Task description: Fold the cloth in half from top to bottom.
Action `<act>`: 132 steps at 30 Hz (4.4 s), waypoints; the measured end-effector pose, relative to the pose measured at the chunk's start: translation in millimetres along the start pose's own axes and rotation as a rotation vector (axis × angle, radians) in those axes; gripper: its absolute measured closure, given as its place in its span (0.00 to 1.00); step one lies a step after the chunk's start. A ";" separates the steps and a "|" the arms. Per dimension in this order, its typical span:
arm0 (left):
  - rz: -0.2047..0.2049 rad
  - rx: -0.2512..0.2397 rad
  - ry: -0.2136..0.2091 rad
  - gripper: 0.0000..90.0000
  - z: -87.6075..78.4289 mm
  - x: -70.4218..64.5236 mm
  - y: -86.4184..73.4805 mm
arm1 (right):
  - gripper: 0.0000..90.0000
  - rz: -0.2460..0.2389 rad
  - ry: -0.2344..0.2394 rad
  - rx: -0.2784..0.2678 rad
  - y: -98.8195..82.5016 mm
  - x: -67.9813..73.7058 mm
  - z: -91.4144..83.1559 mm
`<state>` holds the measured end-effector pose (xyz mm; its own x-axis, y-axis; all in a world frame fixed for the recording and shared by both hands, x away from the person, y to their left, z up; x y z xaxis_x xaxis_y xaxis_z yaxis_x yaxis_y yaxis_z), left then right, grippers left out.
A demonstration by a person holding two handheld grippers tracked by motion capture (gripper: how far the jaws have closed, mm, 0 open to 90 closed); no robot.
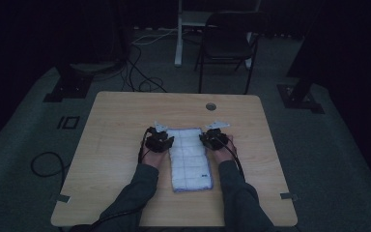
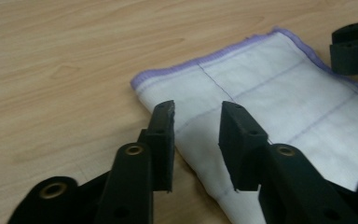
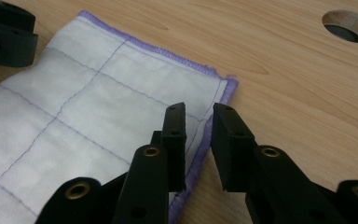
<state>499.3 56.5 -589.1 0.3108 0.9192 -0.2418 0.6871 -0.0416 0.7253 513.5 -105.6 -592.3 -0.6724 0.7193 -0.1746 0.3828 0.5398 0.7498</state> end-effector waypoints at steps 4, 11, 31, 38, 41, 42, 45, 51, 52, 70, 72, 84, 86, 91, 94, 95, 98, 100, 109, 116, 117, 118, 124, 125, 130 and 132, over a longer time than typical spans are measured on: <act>-0.015 0.010 0.012 0.68 5.3 0.9 3.6 | 0.83 0.013 0.002 0.005 0.7 -1.5 3.4; -0.003 0.050 0.043 0.62 17.7 -1.0 3.2 | 0.81 0.015 0.002 0.012 3.4 -3.1 8.6; -0.035 0.060 -0.013 0.94 18.5 0.1 3.0 | 0.67 0.022 0.013 0.021 20.9 -10.5 29.0; -0.056 0.057 -0.005 0.89 18.6 4.2 2.2 | 0.60 0.054 0.025 0.051 21.4 -10.4 42.4; -0.059 0.065 -0.016 0.94 19.5 5.2 0.7 | 0.58 0.060 0.031 0.050 22.8 -10.3 47.1; -0.060 0.066 -0.019 0.95 19.7 5.4 0.5 | 0.57 0.064 0.032 0.056 22.1 -10.0 48.9; -0.056 0.071 -0.030 0.97 19.7 5.7 0.3 | 0.55 0.059 0.040 0.058 22.0 -9.1 51.3; -0.046 0.080 -0.036 0.98 19.6 6.2 0.5 | 0.54 0.032 0.048 0.065 28.4 -6.0 52.9; -0.045 0.080 -0.036 0.98 19.6 6.3 0.5 | 0.54 0.025 0.052 0.068 28.8 -4.8 54.0; -0.151 0.047 -0.015 0.80 11.1 27.0 7.5 | 0.61 -0.004 0.052 0.097 28.5 0.0 57.9; -0.179 0.042 -0.015 0.75 10.7 30.2 9.9 | 0.64 -0.001 0.051 0.104 28.7 0.0 57.7; -0.184 0.102 0.004 0.65 30.3 26.9 14.6 | 0.89 0.031 0.068 0.127 29.3 3.3 55.4; -0.176 0.111 0.008 0.65 32.6 26.4 16.7 | 0.91 0.052 0.071 0.127 28.6 2.3 54.8; -0.168 0.152 -0.018 0.81 37.4 19.4 17.6 | 0.93 0.091 0.078 0.120 26.6 -0.9 52.8; -0.186 0.170 -0.032 0.92 38.3 16.9 17.3 | 0.93 0.118 0.083 0.096 26.0 -1.9 51.2; -0.192 0.174 -0.037 0.94 38.3 16.5 17.7 | 0.93 0.121 0.085 0.091 26.1 -2.1 50.4; -0.186 0.170 -0.059 0.95 35.9 15.5 20.3 | 0.93 0.116 0.082 0.068 29.9 -3.5 45.8; -0.176 0.148 -0.073 0.96 32.0 12.4 25.9 | 0.93 0.115 0.080 0.059 31.8 -4.5 43.6; -0.115 0.072 -0.135 0.95 15.9 -5.1 48.3 | 0.93 0.118 0.066 -0.007 42.1 -18.5 22.6; -0.068 0.034 -0.183 0.95 -0.2 -18.5 54.9 | 0.93 0.101 0.061 -0.060 47.9 -22.6 1.4; -0.068 0.034 -0.183 0.95 -0.2 -18.5 54.9 | 0.93 0.101 0.061 -0.060 47.9 -22.6 1.4; -0.059 0.022 -0.195 0.95 -4.5 -21.2 54.4 | 0.93 0.102 0.062 -0.067 48.4 -22.7 -1.7; -0.034 -0.018 -0.232 0.95 -22.6 -28.8 51.4 | 0.93 0.090 0.067 -0.109 51.1 -17.6 -21.8; -0.031 -0.023 -0.236 0.95 -26.3 -29.4 50.7 | 0.93 0.091 0.068 -0.118 51.7 -15.9 -24.9; -0.021 -0.039 -0.249 0.95 -38.5 -30.1 46.9 | 0.93 0.073 0.075 -0.155 54.7 -4.5 -41.9; -0.018 -0.045 -0.253 0.95 -43.3 -30.5 44.7 | 0.93 0.068 0.077 -0.167 55.8 -0.4 -47.3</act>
<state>492.0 43.7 -521.4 0.4576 0.7919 -0.4043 0.6656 -0.0036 0.7463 505.2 -96.5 -520.2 -0.6974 0.7127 -0.0753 0.3227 0.4061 0.8550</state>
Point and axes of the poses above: each handheld gripper's, and its own axes: z roughly forward along the jaws, y roughly out of its top, x roughly to its left, the point moved 10 cm from there along z, roughly forward along the jaws, and after that the axes turned 13 degrees about -z, right-handed, at the moved point
